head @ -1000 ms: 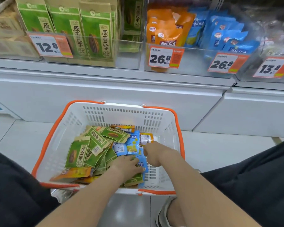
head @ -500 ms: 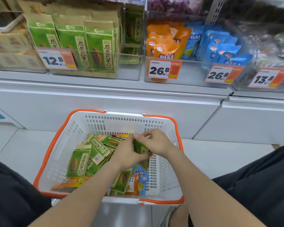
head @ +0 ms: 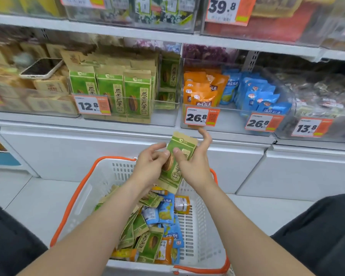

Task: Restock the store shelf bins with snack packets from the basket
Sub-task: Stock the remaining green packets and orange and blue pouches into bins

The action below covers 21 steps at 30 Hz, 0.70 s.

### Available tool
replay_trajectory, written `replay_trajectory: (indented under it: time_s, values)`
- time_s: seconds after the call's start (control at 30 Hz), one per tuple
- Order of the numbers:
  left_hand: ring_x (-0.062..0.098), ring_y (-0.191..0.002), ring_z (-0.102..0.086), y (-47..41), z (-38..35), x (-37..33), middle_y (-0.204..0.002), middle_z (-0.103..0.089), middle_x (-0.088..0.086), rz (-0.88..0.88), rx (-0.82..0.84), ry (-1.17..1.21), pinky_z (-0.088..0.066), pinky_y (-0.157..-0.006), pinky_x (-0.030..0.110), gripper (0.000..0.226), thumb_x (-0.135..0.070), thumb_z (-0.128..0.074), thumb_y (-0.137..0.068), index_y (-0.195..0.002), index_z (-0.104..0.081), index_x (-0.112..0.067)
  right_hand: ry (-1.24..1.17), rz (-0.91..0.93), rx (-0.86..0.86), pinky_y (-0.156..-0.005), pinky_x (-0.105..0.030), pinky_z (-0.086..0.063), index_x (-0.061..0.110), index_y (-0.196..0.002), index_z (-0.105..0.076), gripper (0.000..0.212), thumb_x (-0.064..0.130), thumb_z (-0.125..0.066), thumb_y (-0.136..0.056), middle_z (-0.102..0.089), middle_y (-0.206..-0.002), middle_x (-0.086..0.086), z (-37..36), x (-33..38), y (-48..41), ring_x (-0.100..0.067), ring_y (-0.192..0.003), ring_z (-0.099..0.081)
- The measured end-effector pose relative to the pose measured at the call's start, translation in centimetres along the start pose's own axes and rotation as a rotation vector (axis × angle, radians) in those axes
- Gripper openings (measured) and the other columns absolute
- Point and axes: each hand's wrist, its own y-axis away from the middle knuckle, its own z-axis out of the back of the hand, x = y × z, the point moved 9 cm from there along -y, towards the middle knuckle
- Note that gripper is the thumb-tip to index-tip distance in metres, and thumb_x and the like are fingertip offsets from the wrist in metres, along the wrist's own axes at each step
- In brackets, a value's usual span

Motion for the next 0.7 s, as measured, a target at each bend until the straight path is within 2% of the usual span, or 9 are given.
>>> replay_trajectory:
  time_s: [0.07, 0.2, 0.33, 0.4, 0.47, 0.53, 0.6, 0.67, 0.7]
  values:
    - [0.003, -0.074, -0.068, -0.7, 0.0, -2.7, -0.087, -0.075, -0.002, -0.049, -0.014, 0.035, -0.051, -0.067, 0.015, 0.021, -0.01, -0.059, -0.106, -0.123, -0.071, -0.009, 0.029, 0.06, -0.005, -0.093, -0.039, -0.055, 0.042, -0.151, -0.007, 0.087, 0.014, -0.066, -0.095, -0.073, -0.116, 0.001, -1.0, 2.5, -0.4, -0.012, -0.098, -0.072]
    - [0.01, -0.076, -0.066, -1.7, 0.3, -8.4, -0.086, -0.076, 0.001, -0.157, -0.057, 0.006, -0.051, -0.069, 0.021, 0.021, -0.013, -0.058, -0.107, -0.105, -0.077, -0.004, 0.059, 0.12, -0.002, -0.106, -0.043, -0.051, 0.043, -0.159, 0.0, 0.094, 0.018, -0.064, -0.096, -0.056, -0.142, 0.003, -2.4, 6.9, -2.5, -0.014, -0.119, -0.063]
    - [0.009, -0.066, -0.057, -3.1, 0.6, -15.0, -0.069, -0.065, -0.008, -0.369, -0.059, -0.361, -0.043, -0.065, 0.025, 0.032, -0.027, -0.057, -0.107, -0.08, -0.072, -0.018, 0.186, 0.134, -0.007, -0.112, -0.034, -0.04, 0.027, -0.163, -0.005, 0.087, 0.022, -0.064, -0.099, -0.049, -0.146, 0.006, -1.9, 11.4, -5.9, -0.02, -0.132, -0.052]
    - [0.013, -0.078, -0.063, -4.3, 1.0, -17.6, -0.082, -0.071, -0.006, -0.404, -0.094, -0.574, -0.047, -0.073, 0.03, 0.023, -0.032, -0.058, -0.105, -0.097, -0.075, -0.02, 0.275, 0.13, -0.027, -0.103, -0.025, -0.035, 0.018, -0.163, -0.014, 0.08, 0.022, -0.064, -0.1, -0.05, -0.147, -0.002, -1.3, 13.6, -7.7, -0.021, -0.133, -0.049]
    - [0.017, -0.086, -0.067, -5.5, 1.3, -19.2, -0.096, -0.074, -0.001, -0.328, -0.099, -0.588, -0.053, -0.077, 0.032, 0.03, -0.036, -0.065, -0.1, -0.119, -0.073, -0.014, 0.275, 0.081, -0.047, -0.098, -0.028, -0.039, 0.015, -0.162, -0.015, 0.072, 0.02, -0.058, -0.103, -0.055, -0.137, -0.004, -0.9, 15.1, -9.4, -0.025, -0.127, -0.053]
    - [0.016, -0.075, -0.064, -6.6, 0.9, -19.9, -0.089, -0.072, -0.002, -0.213, -0.028, -0.557, -0.048, -0.064, 0.029, 0.028, -0.038, -0.069, -0.097, -0.11, -0.073, -0.013, 0.228, -0.02, -0.024, -0.108, -0.038, -0.043, 0.014, -0.163, -0.01, 0.07, 0.017, -0.05, -0.105, -0.052, -0.136, -0.001, -1.3, 15.7, -11.3, -0.024, -0.129, -0.052]
    - [0.018, -0.077, -0.07, -7.4, 0.8, -20.9, -0.086, -0.076, -0.002, -0.201, 0.013, -0.57, -0.056, -0.068, 0.031, 0.025, -0.038, -0.074, -0.094, -0.098, -0.075, -0.014, 0.163, -0.126, 0.024, -0.105, -0.047, -0.051, 0.013, -0.155, -0.03, 0.062, 0.016, -0.05, -0.097, -0.058, -0.135, -0.002, -1.9, 15.7, -13.1, -0.026, -0.12, -0.06]
    - [0.02, -0.086, -0.074, -8.1, 1.4, -22.1, -0.086, -0.079, -0.002, -0.294, -0.036, -0.653, -0.061, -0.083, 0.04, 0.029, -0.044, -0.075, -0.089, -0.097, -0.077, -0.016, 0.139, -0.157, 0.019, -0.089, -0.051, -0.06, 0.016, -0.122, -0.062, 0.042, 0.018, -0.05, -0.081, -0.073, -0.115, -0.007, -2.1, 15.3, -14.9, -0.031, -0.1, -0.071]
    - [0.019, -0.089, -0.073, -8.2, 1.9, -22.6, -0.087, -0.078, -0.005, -0.357, -0.1, -0.716, -0.06, -0.085, 0.038, 0.027, -0.044, -0.074, -0.09, -0.096, -0.076, -0.018, 0.141, -0.152, -0.017, -0.085, -0.05, -0.062, 0.017, -0.113, -0.065, 0.038, 0.019, -0.051, -0.078, -0.074, -0.109, -0.007, -1.8, 15.6, -15.5, -0.031, -0.097, -0.071]
